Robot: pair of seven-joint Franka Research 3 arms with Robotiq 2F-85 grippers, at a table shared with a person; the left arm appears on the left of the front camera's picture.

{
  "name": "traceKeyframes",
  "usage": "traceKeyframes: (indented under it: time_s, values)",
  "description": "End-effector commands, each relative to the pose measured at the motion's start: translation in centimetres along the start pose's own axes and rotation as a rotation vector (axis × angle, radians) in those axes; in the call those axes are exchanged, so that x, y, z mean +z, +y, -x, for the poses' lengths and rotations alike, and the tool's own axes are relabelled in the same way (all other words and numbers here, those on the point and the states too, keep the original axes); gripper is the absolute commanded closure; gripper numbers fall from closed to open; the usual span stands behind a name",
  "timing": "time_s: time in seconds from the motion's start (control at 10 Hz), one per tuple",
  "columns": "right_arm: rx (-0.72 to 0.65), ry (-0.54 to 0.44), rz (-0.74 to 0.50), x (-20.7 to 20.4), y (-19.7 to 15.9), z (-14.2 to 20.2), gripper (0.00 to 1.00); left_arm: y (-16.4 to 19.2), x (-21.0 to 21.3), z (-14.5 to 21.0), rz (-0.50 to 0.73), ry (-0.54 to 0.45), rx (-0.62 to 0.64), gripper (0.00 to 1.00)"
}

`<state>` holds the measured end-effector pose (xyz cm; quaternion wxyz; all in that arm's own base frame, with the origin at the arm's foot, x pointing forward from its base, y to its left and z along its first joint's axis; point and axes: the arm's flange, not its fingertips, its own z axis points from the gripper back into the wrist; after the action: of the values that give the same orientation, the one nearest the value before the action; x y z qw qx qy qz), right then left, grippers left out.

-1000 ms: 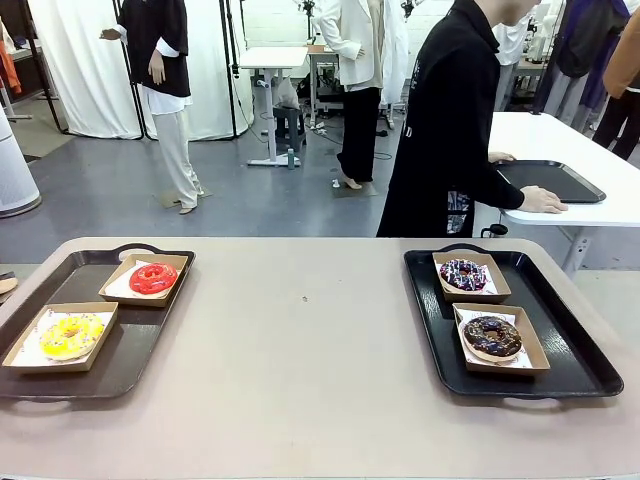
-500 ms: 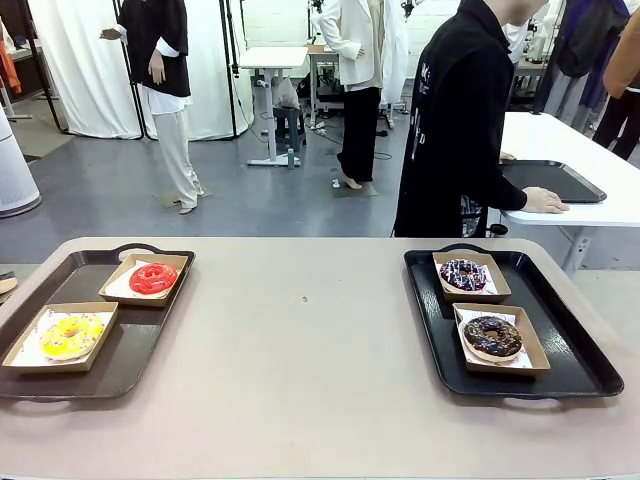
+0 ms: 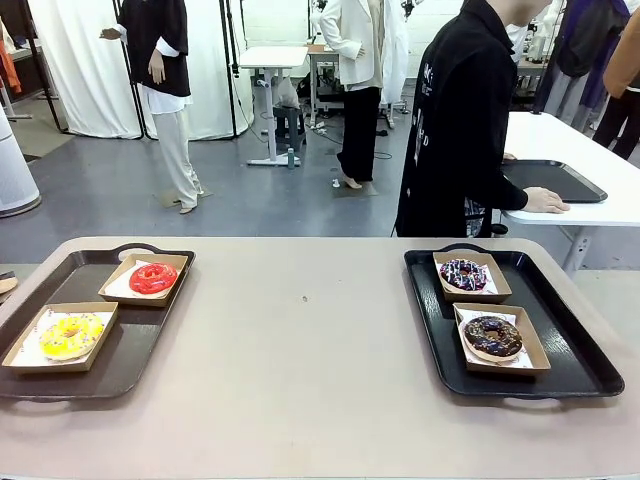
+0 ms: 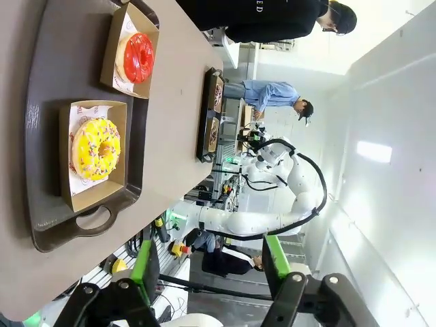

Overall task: Individually package the donuts and arrange them on the tray.
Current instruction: Place the picked Paper togo box on the Handle tray.

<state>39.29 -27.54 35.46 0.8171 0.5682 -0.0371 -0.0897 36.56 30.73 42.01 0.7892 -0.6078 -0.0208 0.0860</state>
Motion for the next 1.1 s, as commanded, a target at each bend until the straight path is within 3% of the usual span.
traceKeyframes:
  time_s: [0.0,1.0]
  values:
    - [0.001,0.004,-0.006,0.0,0.13,0.01,0.0,-0.21,-0.42,0.52,-0.01,-0.018,0.004,0.2]
    - [0.001,0.004,-0.006,0.0,0.13,0.01,0.0,-0.21,-0.42,0.52,-0.01,-0.018,0.004,0.2]
